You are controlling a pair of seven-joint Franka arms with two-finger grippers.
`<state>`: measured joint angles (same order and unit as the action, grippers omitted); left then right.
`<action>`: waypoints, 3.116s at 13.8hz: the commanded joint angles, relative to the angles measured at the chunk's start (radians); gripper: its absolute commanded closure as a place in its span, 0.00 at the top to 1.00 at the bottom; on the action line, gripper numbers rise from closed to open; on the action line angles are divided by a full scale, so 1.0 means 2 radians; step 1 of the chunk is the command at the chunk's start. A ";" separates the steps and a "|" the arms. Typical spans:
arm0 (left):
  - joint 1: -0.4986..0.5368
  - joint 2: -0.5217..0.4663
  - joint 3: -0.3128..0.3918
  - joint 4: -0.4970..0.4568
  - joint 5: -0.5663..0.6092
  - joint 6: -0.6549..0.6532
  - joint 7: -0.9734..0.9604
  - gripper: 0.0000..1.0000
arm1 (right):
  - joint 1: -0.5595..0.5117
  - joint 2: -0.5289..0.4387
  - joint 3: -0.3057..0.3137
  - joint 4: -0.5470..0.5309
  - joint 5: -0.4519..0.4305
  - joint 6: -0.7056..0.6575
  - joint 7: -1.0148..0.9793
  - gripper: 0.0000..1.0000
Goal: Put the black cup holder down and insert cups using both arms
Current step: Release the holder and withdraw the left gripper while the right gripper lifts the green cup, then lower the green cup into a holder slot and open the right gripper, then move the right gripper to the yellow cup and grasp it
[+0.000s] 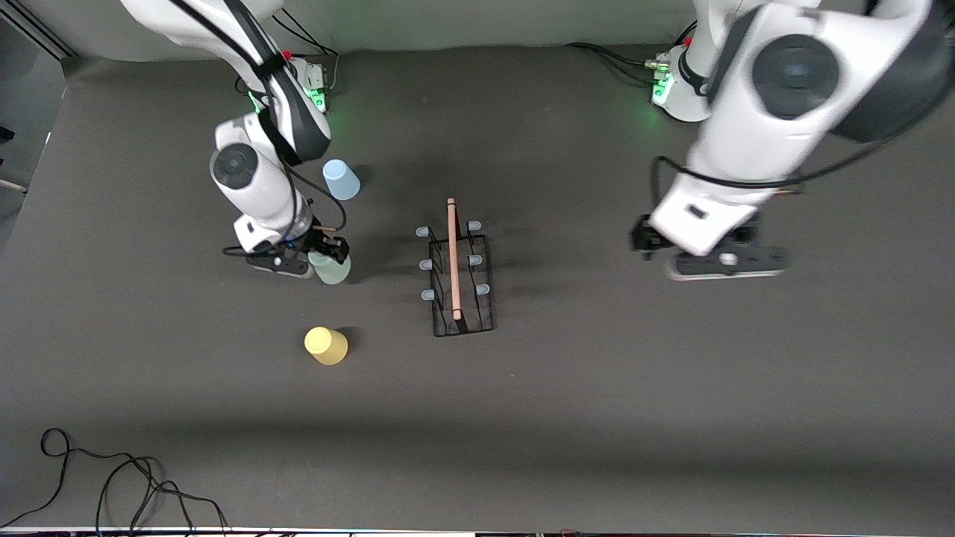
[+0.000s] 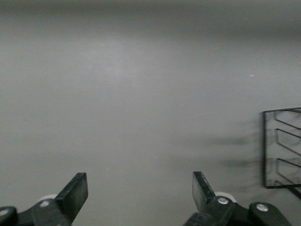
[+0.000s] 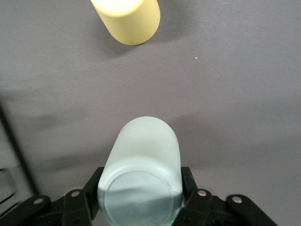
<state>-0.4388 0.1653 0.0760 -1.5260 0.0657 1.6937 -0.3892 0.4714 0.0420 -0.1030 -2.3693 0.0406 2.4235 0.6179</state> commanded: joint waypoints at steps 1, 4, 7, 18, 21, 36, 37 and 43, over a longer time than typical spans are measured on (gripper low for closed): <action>0.033 -0.060 -0.005 -0.067 0.001 0.001 0.059 1.00 | 0.052 -0.036 -0.003 0.030 0.007 -0.061 0.090 0.00; 0.087 -0.117 -0.004 -0.115 0.001 0.005 0.136 1.00 | 0.109 -0.023 -0.003 0.072 0.007 -0.062 0.191 0.00; 0.126 -0.147 -0.005 -0.131 -0.006 -0.018 0.192 1.00 | 0.150 -0.004 -0.003 0.095 0.006 -0.061 0.253 0.00; 0.134 -0.146 0.010 -0.135 -0.032 -0.024 0.189 1.00 | 0.190 0.107 -0.003 0.163 0.000 -0.035 0.313 0.92; 0.147 -0.139 0.010 -0.134 -0.034 -0.026 0.192 1.00 | 0.184 0.102 -0.007 0.173 0.000 -0.040 0.305 0.96; 0.166 -0.139 0.010 -0.137 -0.024 -0.017 0.208 1.00 | 0.086 0.230 -0.149 0.243 0.146 0.032 -0.149 1.00; 0.166 -0.139 0.010 -0.137 -0.025 -0.015 0.208 1.00 | 0.086 0.242 -0.149 0.248 0.148 0.034 -0.154 1.00; 0.163 -0.138 0.008 -0.138 -0.024 -0.012 0.208 1.00 | 0.073 0.293 -0.147 0.251 0.152 0.065 -0.169 0.92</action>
<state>-0.1148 -0.1181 0.0966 -1.8202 0.0152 1.6702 0.0091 0.6271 0.5912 -0.4016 -1.8930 0.3056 2.5354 0.3300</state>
